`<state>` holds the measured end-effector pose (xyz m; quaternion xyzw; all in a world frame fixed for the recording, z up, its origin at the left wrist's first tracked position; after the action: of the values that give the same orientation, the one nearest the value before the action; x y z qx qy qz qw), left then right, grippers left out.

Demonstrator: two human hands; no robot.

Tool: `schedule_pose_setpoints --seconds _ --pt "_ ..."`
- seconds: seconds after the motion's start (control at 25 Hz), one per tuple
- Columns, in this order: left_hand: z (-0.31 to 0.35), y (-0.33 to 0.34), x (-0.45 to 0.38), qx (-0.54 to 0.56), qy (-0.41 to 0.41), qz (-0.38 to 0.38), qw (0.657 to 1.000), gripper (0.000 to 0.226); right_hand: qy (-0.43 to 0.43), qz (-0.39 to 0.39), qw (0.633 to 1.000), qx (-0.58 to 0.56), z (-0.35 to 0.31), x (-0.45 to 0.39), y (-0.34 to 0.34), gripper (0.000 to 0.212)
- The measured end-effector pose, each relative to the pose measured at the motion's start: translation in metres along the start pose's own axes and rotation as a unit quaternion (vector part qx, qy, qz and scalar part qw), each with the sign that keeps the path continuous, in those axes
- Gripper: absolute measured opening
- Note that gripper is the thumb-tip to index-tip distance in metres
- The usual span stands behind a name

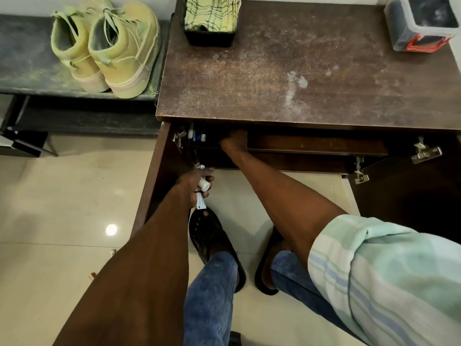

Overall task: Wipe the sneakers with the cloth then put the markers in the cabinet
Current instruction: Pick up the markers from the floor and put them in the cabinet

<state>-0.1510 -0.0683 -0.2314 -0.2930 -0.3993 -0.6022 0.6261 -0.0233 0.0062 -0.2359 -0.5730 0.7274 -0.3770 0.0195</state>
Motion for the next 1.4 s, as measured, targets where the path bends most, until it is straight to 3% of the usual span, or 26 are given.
schedule_pose_setpoints --seconds 0.12,0.32,0.56,0.92,1.04,1.16,1.28,1.4 --pt "0.002 -0.001 0.001 0.013 -0.002 -0.012 1.000 0.007 0.024 -0.051 0.997 -0.054 0.005 0.002 -0.006 0.029" --pt "0.012 -0.002 0.022 0.087 -0.031 -0.069 0.993 0.010 0.084 -0.028 0.966 -0.241 0.038 0.053 -0.021 0.020" --pt "0.013 0.004 0.050 0.100 -0.027 -0.137 0.985 0.024 0.100 -0.116 0.942 -0.297 0.057 0.106 -0.045 0.016" --pt "0.015 0.021 0.058 -0.037 -0.016 -0.114 0.993 0.020 0.079 -0.171 0.958 -0.214 0.049 0.105 -0.050 0.018" --pt "0.013 0.022 0.052 -0.006 -0.013 -0.105 0.994 0.022 0.087 -0.145 0.953 -0.252 0.052 0.100 -0.044 0.006" --pt "0.015 0.020 0.042 0.061 0.009 -0.056 0.997 0.035 0.072 -0.081 0.955 -0.278 0.043 0.077 -0.040 0.008" --pt "0.015 0.017 0.034 0.077 0.021 -0.037 0.996 0.040 0.009 -0.003 0.991 -0.134 0.024 0.047 -0.034 0.009" --pt "0.015 0.017 0.029 0.068 0.017 -0.046 0.996 0.040 -0.057 -0.001 0.998 0.005 0.007 0.023 -0.032 0.019"
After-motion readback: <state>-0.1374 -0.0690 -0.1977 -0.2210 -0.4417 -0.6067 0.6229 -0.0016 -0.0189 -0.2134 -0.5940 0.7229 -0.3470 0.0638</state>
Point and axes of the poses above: each hand's wrist, its own x-axis away from the middle knuckle, its own y-axis out of the palm, z = x × y, the point moved 1 cm from there along -x, towards the middle knuckle, and after that the axes turned 4 degrees about x, right-handed, at the moved point
